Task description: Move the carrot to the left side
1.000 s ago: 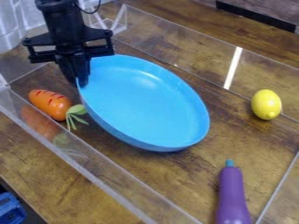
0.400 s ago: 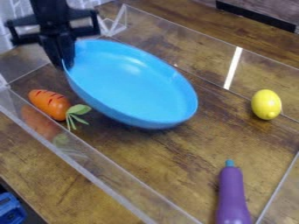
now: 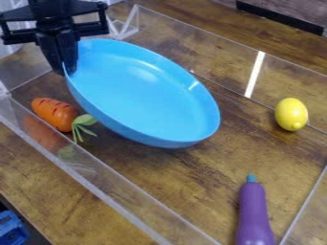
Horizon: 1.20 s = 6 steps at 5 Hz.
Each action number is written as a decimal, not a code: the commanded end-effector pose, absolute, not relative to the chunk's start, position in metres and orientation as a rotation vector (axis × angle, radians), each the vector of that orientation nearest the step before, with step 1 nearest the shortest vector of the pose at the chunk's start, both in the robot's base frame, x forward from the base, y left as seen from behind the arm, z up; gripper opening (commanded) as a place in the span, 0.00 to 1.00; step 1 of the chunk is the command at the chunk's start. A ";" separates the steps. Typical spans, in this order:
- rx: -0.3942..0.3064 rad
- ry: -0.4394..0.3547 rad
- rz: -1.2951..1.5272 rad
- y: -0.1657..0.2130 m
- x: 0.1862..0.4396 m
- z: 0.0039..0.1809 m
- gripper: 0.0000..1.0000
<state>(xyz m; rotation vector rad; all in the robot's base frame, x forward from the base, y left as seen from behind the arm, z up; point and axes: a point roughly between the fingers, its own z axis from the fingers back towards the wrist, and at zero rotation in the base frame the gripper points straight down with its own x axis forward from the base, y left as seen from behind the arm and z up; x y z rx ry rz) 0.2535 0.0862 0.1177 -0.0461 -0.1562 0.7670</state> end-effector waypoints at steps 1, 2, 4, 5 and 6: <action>-0.047 -0.154 0.685 0.090 0.255 0.113 1.00; -0.037 -0.150 0.746 0.093 0.265 0.113 0.00; -0.030 -0.154 0.869 0.106 0.260 0.112 0.00; -0.031 -0.156 0.952 0.111 0.257 0.117 1.00; -0.024 -0.160 1.019 0.114 0.256 0.123 1.00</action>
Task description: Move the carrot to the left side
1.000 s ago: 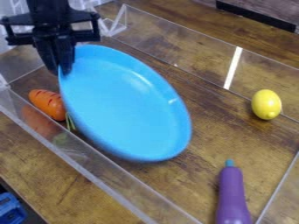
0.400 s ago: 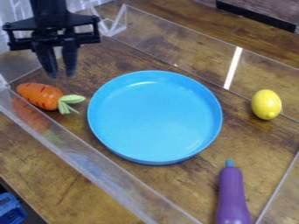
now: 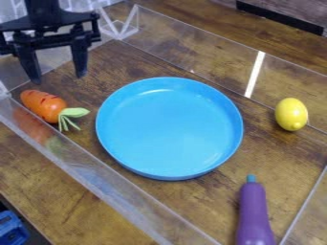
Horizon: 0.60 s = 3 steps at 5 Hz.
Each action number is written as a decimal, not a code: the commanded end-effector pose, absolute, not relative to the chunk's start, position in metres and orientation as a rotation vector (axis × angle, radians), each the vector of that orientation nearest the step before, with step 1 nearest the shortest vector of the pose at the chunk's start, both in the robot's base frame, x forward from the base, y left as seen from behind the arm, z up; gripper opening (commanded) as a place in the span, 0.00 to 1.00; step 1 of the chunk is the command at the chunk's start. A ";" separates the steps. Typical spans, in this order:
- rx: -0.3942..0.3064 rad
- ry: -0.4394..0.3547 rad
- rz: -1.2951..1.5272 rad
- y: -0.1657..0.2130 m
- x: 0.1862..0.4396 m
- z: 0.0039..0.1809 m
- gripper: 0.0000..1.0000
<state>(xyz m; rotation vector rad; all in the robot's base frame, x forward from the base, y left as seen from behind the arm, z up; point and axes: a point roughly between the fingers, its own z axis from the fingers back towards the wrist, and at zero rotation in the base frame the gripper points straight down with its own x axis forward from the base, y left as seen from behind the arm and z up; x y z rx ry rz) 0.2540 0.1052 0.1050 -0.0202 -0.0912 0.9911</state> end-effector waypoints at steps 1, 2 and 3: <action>-0.027 -0.160 1.060 0.117 0.256 0.115 1.00; -0.016 -0.160 1.048 0.119 0.260 0.114 1.00; -0.007 -0.160 1.043 0.120 0.265 0.113 1.00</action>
